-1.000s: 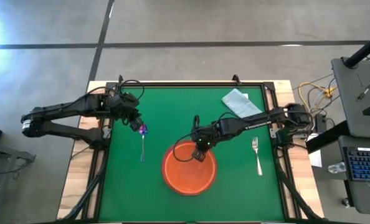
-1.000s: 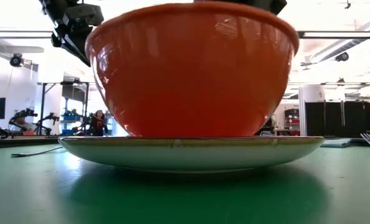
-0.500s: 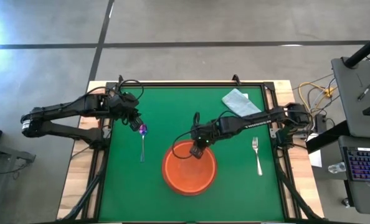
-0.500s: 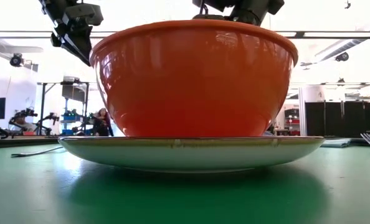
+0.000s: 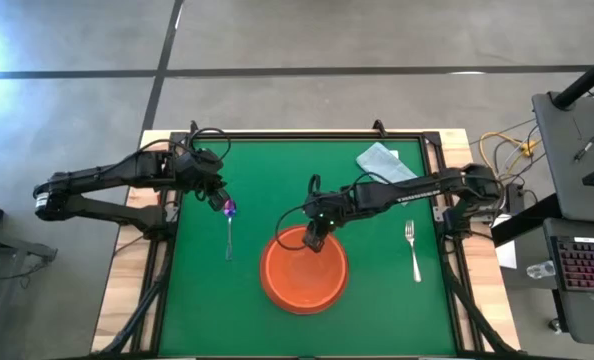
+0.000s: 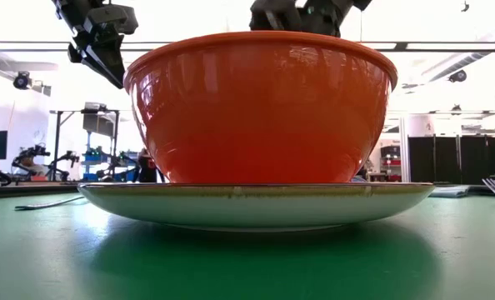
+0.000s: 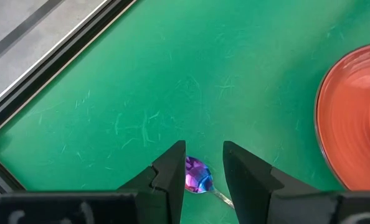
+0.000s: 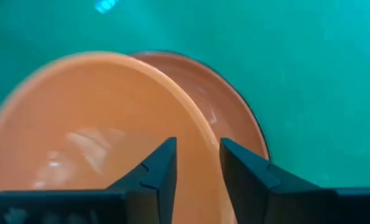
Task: Set table place
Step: Put the orange bowl on the orange plate, then put the purple spoon into the orange bowl
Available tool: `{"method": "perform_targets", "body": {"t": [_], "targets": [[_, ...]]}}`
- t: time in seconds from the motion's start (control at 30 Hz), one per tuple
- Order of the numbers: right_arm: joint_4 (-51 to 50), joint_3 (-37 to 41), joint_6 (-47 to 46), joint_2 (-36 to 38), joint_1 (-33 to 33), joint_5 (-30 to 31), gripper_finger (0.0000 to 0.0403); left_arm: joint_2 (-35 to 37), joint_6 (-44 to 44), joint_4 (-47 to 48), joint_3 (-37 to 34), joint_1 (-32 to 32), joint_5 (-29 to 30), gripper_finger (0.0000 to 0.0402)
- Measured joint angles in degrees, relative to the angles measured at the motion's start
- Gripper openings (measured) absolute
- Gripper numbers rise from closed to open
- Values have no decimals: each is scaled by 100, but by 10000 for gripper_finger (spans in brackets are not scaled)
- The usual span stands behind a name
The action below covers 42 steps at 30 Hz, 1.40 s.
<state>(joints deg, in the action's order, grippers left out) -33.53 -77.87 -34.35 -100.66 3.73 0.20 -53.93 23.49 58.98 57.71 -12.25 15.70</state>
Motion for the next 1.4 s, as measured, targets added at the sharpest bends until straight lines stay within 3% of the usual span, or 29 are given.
{"method": "perform_targets", "body": {"t": [0.23, 0.37, 0.6, 0.73, 0.87, 1.1, 1.4], "targets": [[-2, -375, 187, 435, -226, 239, 136, -4, 30, -50, 0, 0, -10, 93], [-145, -528, -92, 716, -604, 246, 141, -20, 601, -248, 0, 2, -51, 93], [-1295, -552, -654, 1063, -1313, 209, 129, -42, 2030, -55, -170, 4, 88, 93], [-1981, -544, -660, 1099, -1440, 356, 127, -26, 3671, 562, -712, 44, 370, 93], [-2209, -523, -646, 1088, -1467, 441, 132, -24, 4782, 497, -1274, 371, -10, 93], [-2200, -478, -387, 1084, -1563, 438, 132, -160, 5324, -1051, -1737, 825, 151, 93], [-2192, -239, -9, 1090, -1857, 417, 132, -868, 5601, -1116, -1823, 928, -306, 93]]}}
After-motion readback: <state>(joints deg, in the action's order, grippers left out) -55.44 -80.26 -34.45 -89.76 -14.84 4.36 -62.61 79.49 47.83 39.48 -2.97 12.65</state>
